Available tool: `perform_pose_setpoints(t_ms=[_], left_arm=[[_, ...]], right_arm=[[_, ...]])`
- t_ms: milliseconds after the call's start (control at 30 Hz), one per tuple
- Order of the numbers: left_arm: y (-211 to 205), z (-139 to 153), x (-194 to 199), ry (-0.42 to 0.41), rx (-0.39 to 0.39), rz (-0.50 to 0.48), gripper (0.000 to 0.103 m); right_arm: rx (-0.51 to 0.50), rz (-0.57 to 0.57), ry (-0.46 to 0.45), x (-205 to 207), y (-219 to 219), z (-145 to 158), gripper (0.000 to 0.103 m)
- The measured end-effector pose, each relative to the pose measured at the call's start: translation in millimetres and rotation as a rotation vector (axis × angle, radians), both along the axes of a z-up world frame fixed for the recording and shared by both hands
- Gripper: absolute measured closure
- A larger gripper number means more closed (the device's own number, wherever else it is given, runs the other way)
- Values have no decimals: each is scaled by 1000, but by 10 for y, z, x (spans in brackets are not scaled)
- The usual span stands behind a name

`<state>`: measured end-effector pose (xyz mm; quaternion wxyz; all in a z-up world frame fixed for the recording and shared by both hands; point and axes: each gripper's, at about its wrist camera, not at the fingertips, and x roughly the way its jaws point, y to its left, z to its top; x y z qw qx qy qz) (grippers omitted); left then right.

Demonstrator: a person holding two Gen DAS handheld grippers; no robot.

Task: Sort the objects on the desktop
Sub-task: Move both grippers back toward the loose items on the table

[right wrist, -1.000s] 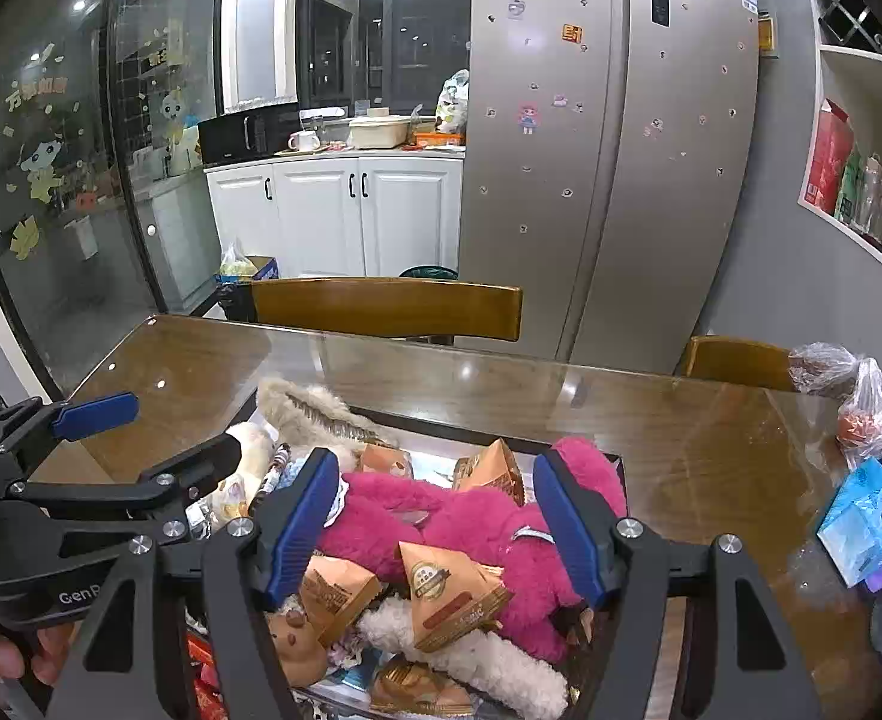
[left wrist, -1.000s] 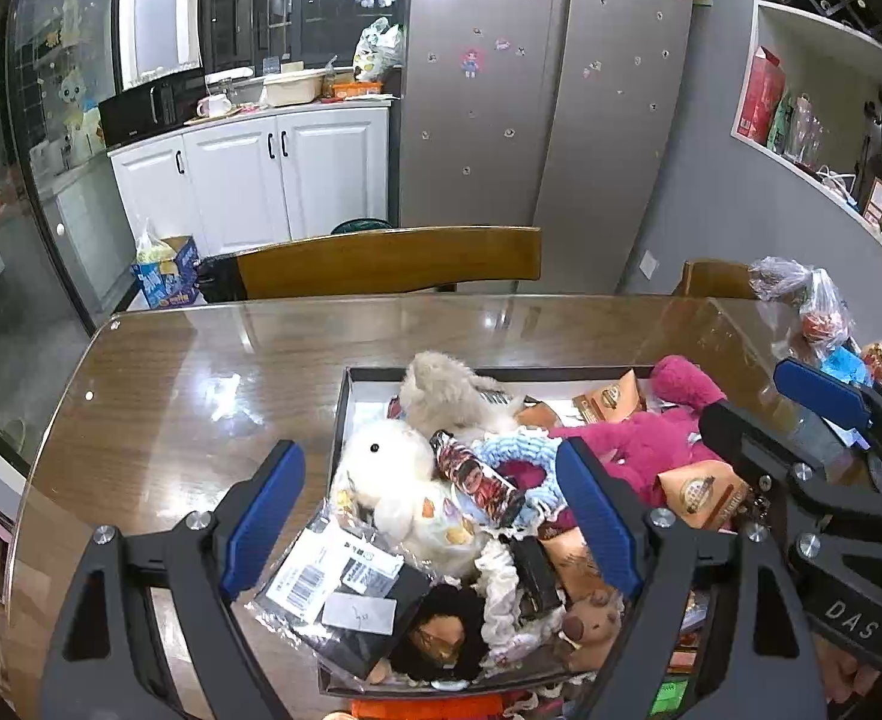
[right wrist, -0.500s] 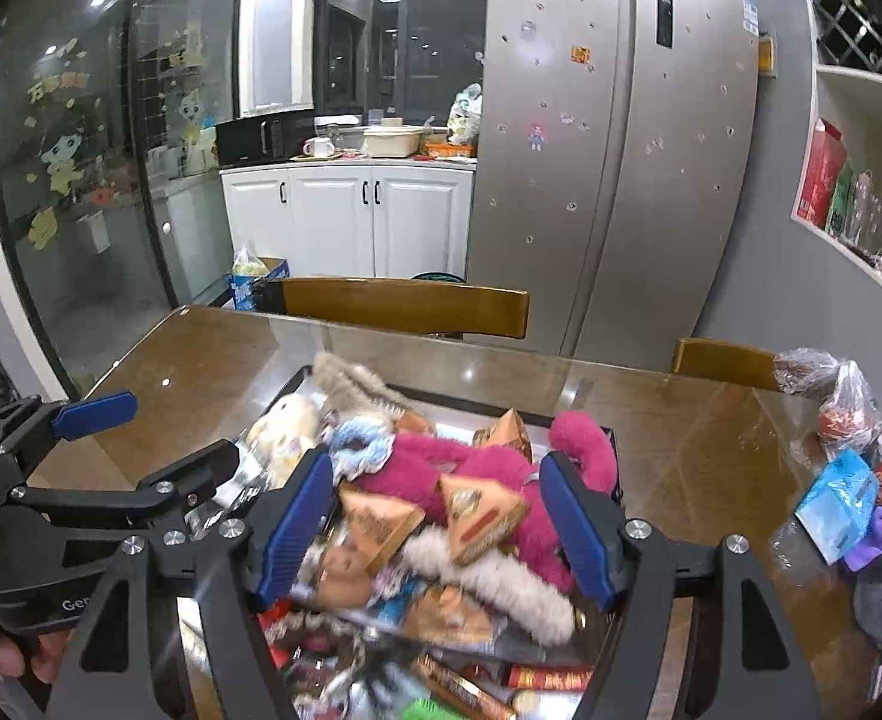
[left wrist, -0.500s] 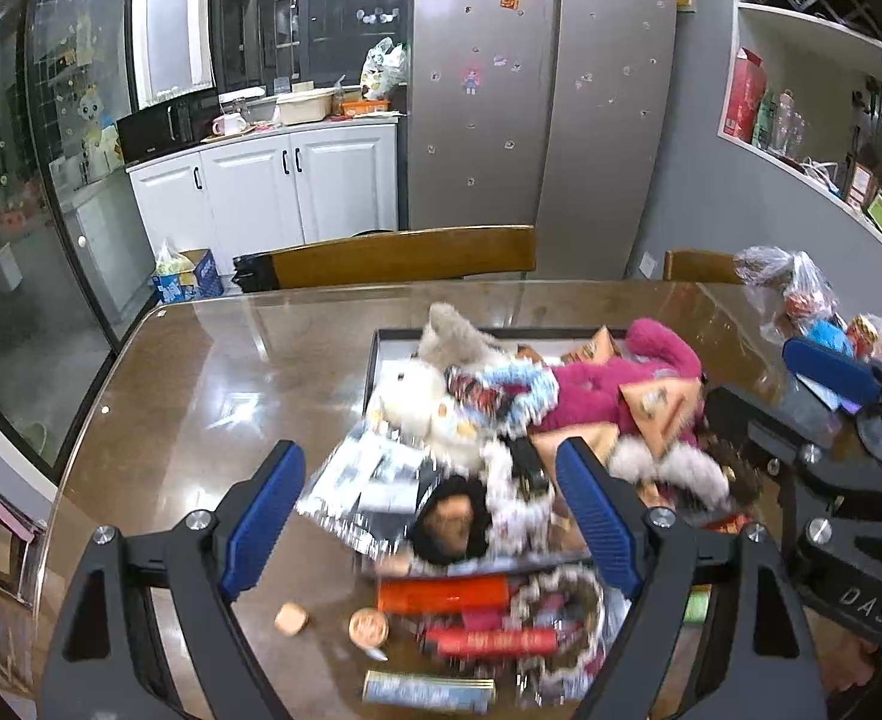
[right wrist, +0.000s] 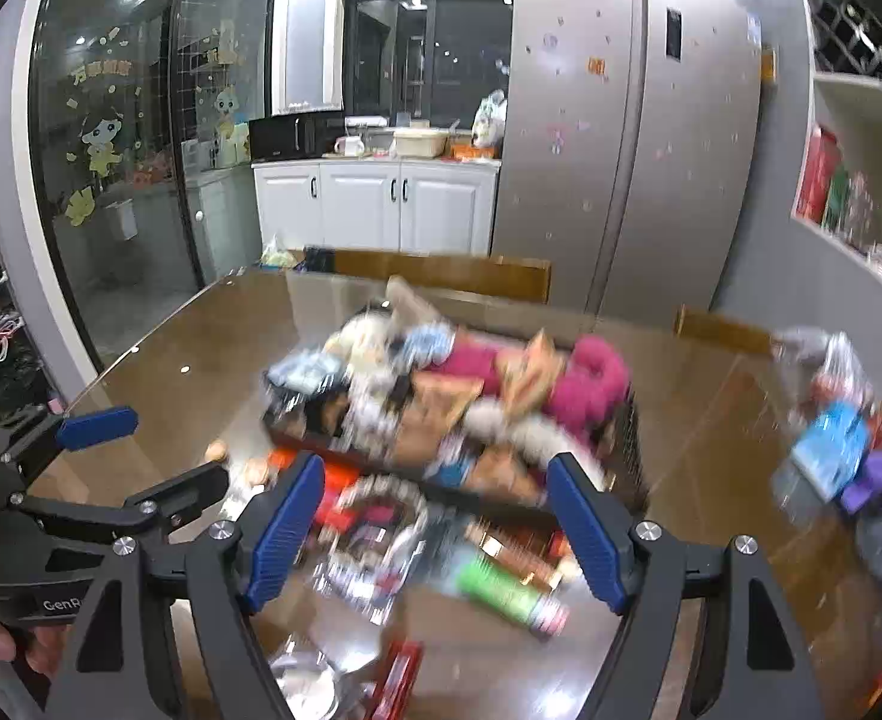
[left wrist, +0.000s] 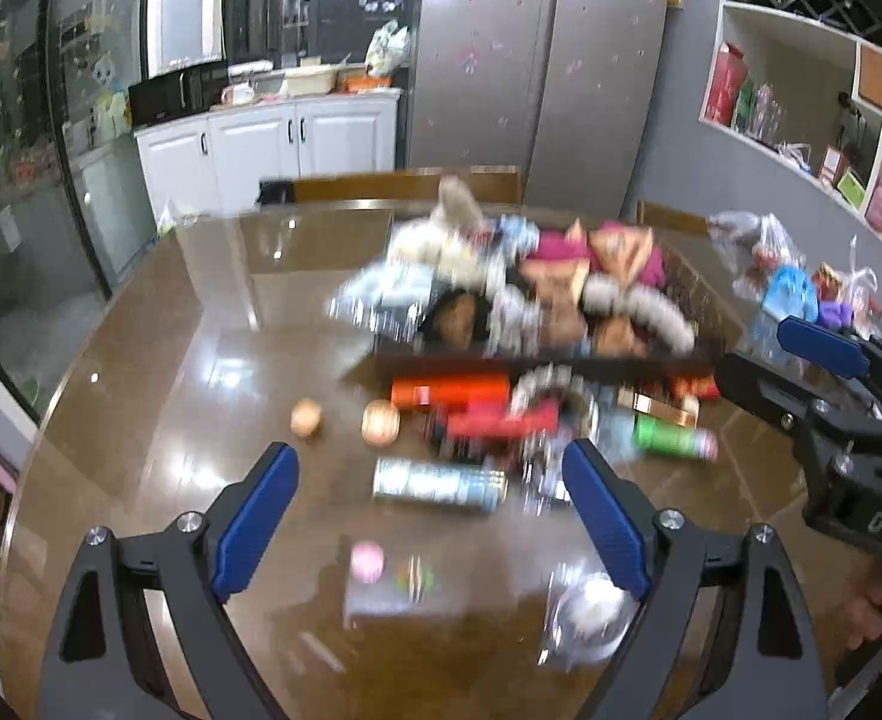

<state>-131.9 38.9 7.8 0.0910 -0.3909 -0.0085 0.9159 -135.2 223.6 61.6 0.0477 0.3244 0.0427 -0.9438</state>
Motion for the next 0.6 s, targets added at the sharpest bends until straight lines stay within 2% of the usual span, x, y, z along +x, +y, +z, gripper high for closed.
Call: perform_pose_setpoints(t_ms=[100, 233, 367, 600], left_arm=[[-47, -212, 171, -29, 3, -6, 12], [-97, -389, 305, -35, -33, -13, 12], [-198, -475, 386, -37, -46, -1, 12], [-339, -517, 403, -51, -48, 11, 12]], right_arm=[[4, -2, -46, 169, -7, -238, 24], [18, 8, -85, 358, -49, -479, 24], [-32, 34, -109, 485, -116, -617, 24], [-8, 106, -142, 507, -491, -765, 24]])
